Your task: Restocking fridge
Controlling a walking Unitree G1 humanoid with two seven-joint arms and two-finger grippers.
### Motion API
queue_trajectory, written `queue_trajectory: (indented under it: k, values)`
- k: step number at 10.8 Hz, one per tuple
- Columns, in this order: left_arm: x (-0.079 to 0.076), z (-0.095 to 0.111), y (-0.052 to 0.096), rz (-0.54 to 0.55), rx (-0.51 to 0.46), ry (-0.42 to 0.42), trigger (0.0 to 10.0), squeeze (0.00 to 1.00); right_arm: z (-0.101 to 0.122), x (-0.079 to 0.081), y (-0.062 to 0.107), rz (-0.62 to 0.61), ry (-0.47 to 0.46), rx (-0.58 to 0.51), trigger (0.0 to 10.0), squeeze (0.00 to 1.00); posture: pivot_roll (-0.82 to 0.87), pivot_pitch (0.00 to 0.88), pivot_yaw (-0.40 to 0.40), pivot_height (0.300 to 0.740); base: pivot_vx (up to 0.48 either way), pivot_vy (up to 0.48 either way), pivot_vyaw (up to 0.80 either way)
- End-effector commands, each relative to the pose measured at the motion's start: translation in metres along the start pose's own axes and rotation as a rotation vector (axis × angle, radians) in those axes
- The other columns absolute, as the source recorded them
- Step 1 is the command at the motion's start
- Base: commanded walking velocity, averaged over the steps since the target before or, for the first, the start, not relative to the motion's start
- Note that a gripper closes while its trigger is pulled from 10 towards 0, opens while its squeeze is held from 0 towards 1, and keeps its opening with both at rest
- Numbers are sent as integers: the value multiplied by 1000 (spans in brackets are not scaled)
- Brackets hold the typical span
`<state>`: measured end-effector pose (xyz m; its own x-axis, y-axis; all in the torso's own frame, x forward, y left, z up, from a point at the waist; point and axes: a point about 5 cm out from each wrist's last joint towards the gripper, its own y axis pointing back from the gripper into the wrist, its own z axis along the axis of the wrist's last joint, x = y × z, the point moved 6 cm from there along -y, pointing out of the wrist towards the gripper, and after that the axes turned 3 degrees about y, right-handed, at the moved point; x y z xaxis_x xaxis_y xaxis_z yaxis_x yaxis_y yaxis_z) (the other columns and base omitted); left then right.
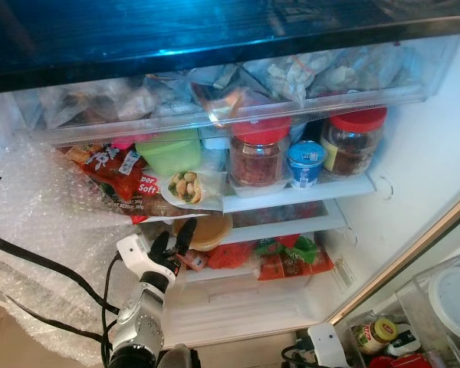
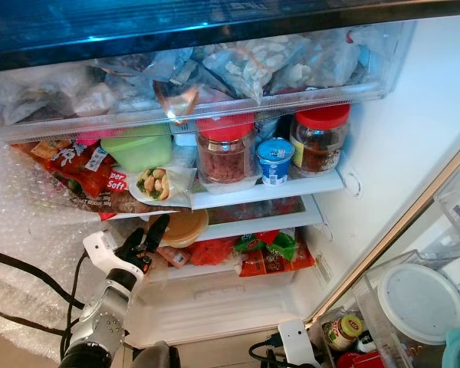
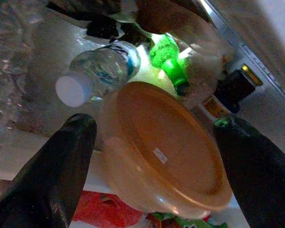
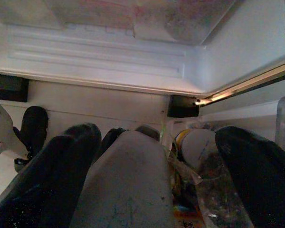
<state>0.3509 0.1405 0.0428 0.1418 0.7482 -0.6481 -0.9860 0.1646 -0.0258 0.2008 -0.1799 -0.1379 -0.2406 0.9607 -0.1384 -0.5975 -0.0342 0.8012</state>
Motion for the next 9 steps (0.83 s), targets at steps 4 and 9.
queue_trajectory:
  k: [4,9]
  values:
    - [0,-6,20,-62,82,-165,10000,0,-20,6,4,16,-4,62,10000,0,-85,82,48,670,0,0,0]
    - [-9,-18,42,-206,244,-522,10000,0,-21,3,5,19,10,60,10000,0,-72,68,46,670,0,0,0]
